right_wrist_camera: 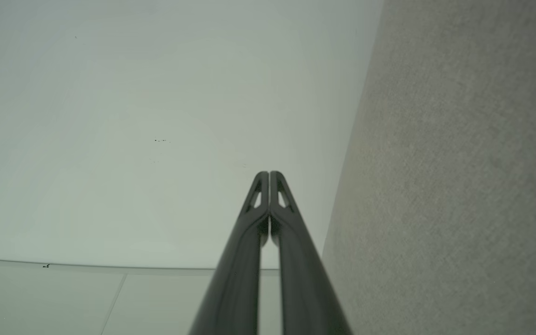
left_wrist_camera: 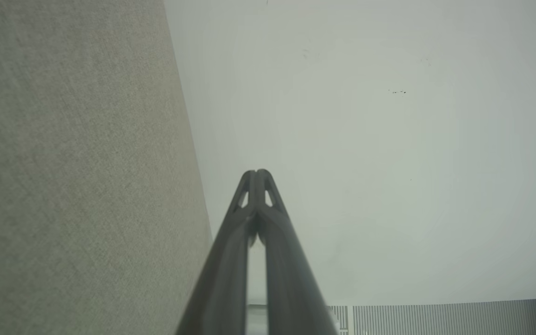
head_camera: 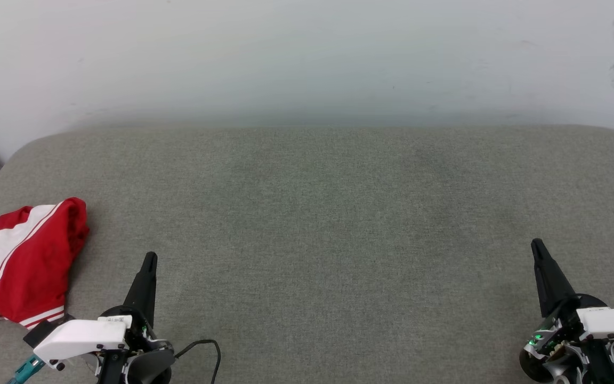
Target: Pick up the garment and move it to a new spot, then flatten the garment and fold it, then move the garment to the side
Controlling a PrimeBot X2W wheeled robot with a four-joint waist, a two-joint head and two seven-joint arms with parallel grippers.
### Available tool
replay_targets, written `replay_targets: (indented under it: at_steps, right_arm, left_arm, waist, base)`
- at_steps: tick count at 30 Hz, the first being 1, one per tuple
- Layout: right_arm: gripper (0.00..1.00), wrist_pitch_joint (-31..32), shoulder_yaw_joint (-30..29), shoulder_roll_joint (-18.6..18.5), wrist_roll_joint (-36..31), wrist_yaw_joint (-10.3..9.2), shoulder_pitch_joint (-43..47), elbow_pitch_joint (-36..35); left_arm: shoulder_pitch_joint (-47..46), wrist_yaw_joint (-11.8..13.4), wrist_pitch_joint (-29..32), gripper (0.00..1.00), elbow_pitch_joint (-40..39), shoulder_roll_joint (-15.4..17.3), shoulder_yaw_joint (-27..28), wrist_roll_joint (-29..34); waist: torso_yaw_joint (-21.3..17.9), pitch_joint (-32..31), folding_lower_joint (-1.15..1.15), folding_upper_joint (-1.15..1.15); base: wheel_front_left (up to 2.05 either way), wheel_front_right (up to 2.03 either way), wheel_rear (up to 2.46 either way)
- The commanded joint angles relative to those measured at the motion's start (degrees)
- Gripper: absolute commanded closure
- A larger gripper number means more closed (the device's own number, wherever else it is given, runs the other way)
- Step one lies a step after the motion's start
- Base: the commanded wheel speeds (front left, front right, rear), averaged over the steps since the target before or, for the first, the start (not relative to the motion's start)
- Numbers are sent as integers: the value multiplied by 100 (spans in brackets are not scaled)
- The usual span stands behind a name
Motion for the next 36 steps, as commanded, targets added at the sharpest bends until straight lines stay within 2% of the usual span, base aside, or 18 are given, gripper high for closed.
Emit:
replay_targets:
  at_steps: [1,36]
  right_arm:
    - [100,-6,3,30,-2,20,-69,6]
    - [100,-6,3,30,-2,20,-69,6]
  left_arm:
    - [-44,-20,6,100,3,-6,8,20]
    - [-44,-20,6,100,3,-6,8,20]
  waist:
    - [0,0,0,0]
    - [0,0,0,0]
  base:
    - [0,0,0]
    - [0,0,0]
